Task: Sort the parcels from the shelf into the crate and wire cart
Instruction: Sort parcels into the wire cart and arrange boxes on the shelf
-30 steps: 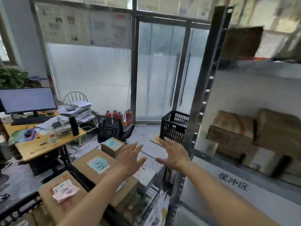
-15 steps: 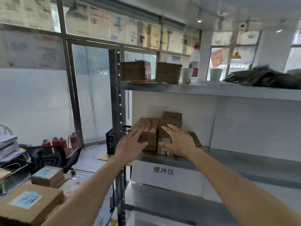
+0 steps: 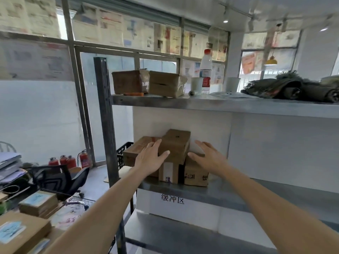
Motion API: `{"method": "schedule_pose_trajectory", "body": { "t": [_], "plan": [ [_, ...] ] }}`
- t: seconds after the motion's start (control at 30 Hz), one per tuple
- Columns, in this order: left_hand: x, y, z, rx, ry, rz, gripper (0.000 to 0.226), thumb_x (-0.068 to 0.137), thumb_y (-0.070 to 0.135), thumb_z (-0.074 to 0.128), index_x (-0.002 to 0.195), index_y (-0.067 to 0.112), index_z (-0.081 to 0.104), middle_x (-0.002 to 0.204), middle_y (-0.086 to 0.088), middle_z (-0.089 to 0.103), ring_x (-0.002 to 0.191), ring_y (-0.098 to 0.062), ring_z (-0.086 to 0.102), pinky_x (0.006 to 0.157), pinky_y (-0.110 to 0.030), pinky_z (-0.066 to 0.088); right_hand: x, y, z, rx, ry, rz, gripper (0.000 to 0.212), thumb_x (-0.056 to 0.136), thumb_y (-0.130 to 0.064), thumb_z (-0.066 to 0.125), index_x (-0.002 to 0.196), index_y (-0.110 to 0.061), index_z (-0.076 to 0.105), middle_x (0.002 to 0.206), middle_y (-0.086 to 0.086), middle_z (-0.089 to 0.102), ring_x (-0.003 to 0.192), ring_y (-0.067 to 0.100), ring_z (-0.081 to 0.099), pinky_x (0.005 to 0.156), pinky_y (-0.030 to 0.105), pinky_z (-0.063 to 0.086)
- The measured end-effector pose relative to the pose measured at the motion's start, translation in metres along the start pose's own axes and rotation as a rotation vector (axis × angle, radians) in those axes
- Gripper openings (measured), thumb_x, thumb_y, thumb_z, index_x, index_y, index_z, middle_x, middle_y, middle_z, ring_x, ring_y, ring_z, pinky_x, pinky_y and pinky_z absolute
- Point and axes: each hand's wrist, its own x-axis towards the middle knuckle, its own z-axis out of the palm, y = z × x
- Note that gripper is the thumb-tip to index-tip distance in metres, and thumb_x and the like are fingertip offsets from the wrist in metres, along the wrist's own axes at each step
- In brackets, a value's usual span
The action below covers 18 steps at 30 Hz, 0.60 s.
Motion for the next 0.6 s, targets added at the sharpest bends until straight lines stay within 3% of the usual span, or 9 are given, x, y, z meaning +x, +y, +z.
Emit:
{"method": "schedule_pose_trajectory", "body": {
  "t": [0.27,0.6],
  "plan": [
    [0.068,-0.005,0.014,-0.091,-0.026,-0.043,0.068,0.099,0.066,0.040,0.158,0.034,0.027,0.154,-0.003,0.046,0.140,-0.030,0.046,0.107,-0.047,0.041,0.064,-0.022,0.028,0.264,-0.074,0.051,0.080,0.093,-0.077,0.040,0.161,-0.038,0.019,0.165,0.002,0.030,0.149,0.027,0.034,0.117,0.041,0.031],
    [0.099,-0.001,0.031,-0.249,-0.058,-0.047,0.059,0.100,0.057,0.046,0.150,0.027,0.043,0.144,-0.005,0.057,0.131,-0.033,0.053,0.100,-0.037,0.042,0.104,-0.017,0.052,0.676,-0.062,0.163,0.067,0.099,-0.055,0.055,0.158,-0.035,0.031,0.158,0.001,0.041,0.142,0.022,0.043,0.111,0.026,0.034]
  ]
}}
